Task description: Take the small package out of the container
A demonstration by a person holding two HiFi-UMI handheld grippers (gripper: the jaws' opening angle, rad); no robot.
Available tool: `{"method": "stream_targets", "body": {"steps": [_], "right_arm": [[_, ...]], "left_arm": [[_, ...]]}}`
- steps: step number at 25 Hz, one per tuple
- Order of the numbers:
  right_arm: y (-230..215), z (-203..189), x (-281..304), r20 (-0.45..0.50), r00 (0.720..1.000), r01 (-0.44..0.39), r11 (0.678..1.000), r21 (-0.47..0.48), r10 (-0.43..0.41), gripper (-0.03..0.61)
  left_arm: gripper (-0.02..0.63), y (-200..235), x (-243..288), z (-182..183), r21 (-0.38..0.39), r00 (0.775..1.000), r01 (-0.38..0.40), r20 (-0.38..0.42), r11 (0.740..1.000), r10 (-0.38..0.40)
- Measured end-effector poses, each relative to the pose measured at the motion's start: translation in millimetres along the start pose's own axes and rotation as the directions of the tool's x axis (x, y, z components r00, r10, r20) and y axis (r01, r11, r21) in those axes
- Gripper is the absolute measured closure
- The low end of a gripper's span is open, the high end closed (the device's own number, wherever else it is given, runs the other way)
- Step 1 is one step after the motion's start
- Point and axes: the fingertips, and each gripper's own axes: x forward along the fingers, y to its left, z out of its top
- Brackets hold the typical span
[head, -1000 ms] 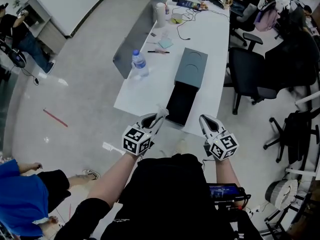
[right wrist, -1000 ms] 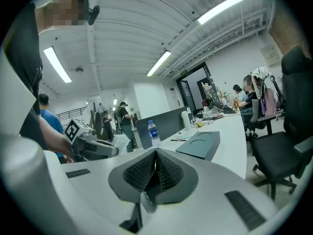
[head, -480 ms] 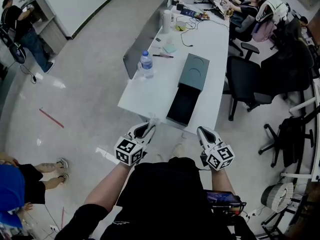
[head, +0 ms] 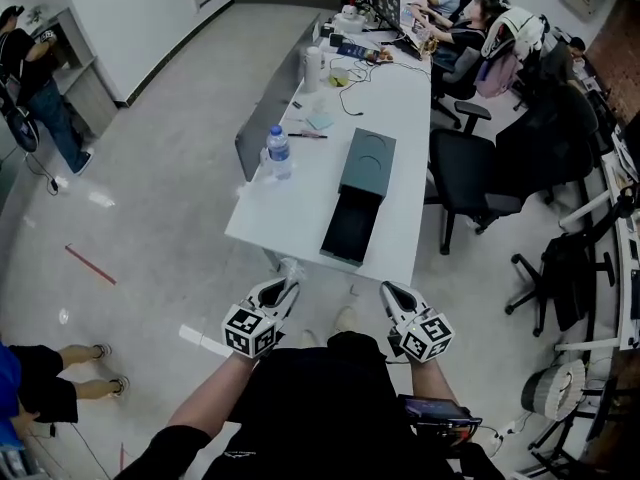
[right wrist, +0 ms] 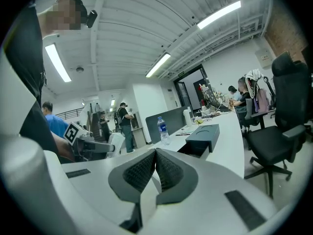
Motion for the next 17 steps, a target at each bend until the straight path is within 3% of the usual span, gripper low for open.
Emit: {"method": "stream_targets", "body": {"steps": [17], "right_arm": [[9.9,-12.3,-32.7,0.02,0.998,0.053,0.998,0.015,-0.053,0.552]], "left_arm": [[0.537,-30.4,6.9,-14.4,0.022,0.994,0.1,-0.048,0.995,-0.099]]}}
